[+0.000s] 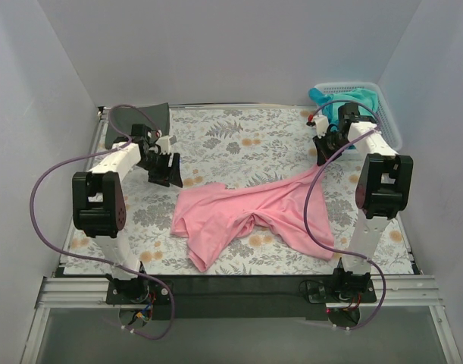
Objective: Fold and stack the t-shirts
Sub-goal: Flatten the tshirt out
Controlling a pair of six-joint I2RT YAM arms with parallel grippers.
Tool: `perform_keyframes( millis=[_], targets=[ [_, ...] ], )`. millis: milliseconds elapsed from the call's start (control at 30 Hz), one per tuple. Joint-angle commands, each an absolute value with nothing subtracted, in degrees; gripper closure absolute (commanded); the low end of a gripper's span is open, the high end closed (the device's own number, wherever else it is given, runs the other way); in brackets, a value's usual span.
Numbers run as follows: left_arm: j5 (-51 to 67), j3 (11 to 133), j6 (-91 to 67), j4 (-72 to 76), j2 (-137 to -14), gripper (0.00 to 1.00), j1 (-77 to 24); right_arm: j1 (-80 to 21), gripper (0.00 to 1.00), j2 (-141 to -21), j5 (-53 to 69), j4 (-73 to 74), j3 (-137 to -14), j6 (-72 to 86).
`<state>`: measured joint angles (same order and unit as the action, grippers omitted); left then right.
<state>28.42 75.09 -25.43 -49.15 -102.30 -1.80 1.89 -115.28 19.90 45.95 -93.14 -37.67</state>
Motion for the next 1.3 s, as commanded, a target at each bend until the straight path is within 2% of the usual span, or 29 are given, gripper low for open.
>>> perform_keyframes(
  millis=[0, 233, 467, 500, 600, 633, 667, 700, 1000, 1167, 1267],
  targets=[
    [31.4, 77.5, -34.1, -44.7, -104.6, 0.42, -2.8, 2.0, 0.99, -111.8, 21.3, 46.1, -92.8, -38.4],
    [29.9, 70.2, -35.9, -41.1, -105.4, 0.42, -3.1, 2.0, 0.99, -109.9, 20.6, 46.1, -90.8, -38.9],
    [33.7, 64.6, -38.5, -37.2, -107.2, 0.51, -3.9, 2.0, 0.99, -109.9, 21.0, 46.1, -89.5, -38.7],
    [35.2, 64.6, -38.9, -36.4, -107.4, 0.58, -3.9, 2.0, 0.99, -110.0, 20.9, 46.1, -89.5, -38.7],
    [39.1, 65.8, -41.2, -34.6, -107.8, 0.7, -3.9, 2.0, 0.99, -110.0, 21.2, 46.3, -89.9, -38.4],
    [39.3, 66.4, -41.5, -34.3, -107.8, 0.87, -3.9, 2.0, 0.99, -110.0, 21.4, 46.3, -90.3, -38.3],
    [38.2, 67.1, -41.9, -34.1, -107.8, 0.97, -3.9, 2.0, 0.99, -109.9, 21.5, 46.4, -90.9, -38.1],
    [37.6, 68.9, -42.1, -33.7, -106.6, 1.0, -3.6, 2.0, 0.99, -109.6, 21.6, 46.6, -92.1, -38.0],
    [37.9, 80.0, -35.8, -34.5, -94.7, 1.0, 6.1, 4.8, 0.99, -102.9, 24.6, 46.7, -97.7, -39.0],
    [36.8, 78.8, -31.7, -37.3, -90.8, 1.0, 6.9, 5.5, 0.99, -101.1, 26.1, 46.8, -96.9, -39.8],
    [38.1, 73.4, -28.8, -37.9, -88.0, 1.0, 6.9, 5.2, 0.99, -100.8, 27.9, 46.9, -94.3, -39.7]
  ],
)
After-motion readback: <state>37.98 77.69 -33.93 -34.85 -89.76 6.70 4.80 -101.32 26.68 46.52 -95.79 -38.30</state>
